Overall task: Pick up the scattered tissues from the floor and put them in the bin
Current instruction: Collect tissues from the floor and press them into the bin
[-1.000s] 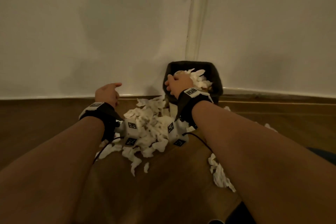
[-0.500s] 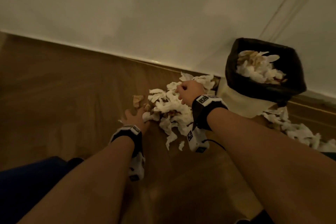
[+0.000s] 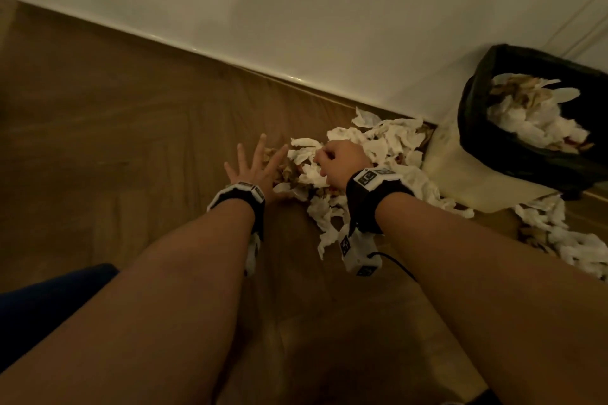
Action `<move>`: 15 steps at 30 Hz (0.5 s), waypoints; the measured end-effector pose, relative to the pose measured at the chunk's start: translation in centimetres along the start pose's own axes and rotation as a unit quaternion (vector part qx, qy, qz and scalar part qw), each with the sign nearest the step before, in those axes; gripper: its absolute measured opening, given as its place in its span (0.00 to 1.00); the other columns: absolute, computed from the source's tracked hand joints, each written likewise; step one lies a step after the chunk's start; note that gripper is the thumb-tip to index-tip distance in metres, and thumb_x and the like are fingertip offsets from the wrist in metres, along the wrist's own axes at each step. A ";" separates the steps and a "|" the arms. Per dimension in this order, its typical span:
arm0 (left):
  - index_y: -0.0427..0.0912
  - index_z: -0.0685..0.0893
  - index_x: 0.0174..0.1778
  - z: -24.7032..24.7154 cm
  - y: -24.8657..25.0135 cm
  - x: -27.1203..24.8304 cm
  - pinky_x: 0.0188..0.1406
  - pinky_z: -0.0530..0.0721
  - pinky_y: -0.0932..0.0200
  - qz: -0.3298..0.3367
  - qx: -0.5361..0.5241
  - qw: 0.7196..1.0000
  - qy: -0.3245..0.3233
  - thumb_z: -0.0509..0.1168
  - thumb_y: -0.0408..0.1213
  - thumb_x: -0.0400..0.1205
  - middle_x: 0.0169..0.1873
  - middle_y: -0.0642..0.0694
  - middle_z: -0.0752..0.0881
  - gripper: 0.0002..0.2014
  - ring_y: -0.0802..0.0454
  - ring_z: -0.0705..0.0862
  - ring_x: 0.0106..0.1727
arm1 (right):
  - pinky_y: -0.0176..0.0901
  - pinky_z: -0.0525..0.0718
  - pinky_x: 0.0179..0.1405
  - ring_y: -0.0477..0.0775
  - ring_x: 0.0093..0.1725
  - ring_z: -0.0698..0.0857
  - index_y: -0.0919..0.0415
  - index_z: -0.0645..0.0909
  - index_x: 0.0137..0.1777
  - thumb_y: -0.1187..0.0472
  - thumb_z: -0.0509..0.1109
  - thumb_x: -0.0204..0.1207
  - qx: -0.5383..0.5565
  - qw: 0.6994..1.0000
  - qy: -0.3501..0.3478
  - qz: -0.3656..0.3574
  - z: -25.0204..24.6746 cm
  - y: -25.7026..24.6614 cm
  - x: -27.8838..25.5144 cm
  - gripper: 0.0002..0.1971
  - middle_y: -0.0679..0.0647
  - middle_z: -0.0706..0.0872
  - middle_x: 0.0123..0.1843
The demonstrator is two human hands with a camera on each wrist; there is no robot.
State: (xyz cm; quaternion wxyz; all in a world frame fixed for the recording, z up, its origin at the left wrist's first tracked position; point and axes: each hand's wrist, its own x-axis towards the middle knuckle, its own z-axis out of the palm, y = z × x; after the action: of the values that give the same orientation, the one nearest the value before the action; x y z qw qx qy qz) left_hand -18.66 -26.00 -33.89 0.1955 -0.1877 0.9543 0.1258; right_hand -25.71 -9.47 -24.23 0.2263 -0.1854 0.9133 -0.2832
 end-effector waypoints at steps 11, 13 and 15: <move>0.41 0.69 0.68 4.6 -0.3 -1.2 0.56 0.74 0.46 0.056 0.041 0.987 0.147 0.51 0.40 0.86 0.65 0.40 0.70 0.16 0.39 0.71 0.63 | 0.56 0.83 0.56 0.61 0.51 0.86 0.64 0.84 0.54 0.55 0.53 0.85 0.009 1.000 0.022 0.006 0.6 1.1 0.9 0.19 0.62 0.88 0.50; 0.38 0.68 0.69 4.3 0.0 -1.4 0.49 0.76 0.47 0.047 -0.017 0.990 0.129 0.53 0.37 0.86 0.65 0.38 0.70 0.16 0.38 0.76 0.58 | 0.57 0.83 0.56 0.62 0.51 0.86 0.64 0.84 0.54 0.54 0.52 0.85 0.007 1.000 0.019 0.008 0.7 0.9 0.9 0.20 0.62 0.88 0.50; 0.43 0.64 0.73 3.7 0.0 -1.5 0.44 0.78 0.47 0.021 -0.097 0.990 0.097 0.53 0.35 0.85 0.67 0.37 0.68 0.19 0.34 0.80 0.53 | 0.59 0.84 0.55 0.64 0.51 0.86 0.63 0.84 0.54 0.53 0.51 0.85 0.014 1.000 0.012 0.016 0.7 0.7 0.8 0.20 0.62 0.88 0.51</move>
State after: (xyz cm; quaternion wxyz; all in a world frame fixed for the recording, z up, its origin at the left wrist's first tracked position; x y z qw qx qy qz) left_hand -16.21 -24.39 -36.57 0.0804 -0.1968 0.9557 0.2035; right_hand -26.20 -9.59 -25.41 0.2227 -0.1637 0.9148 -0.2946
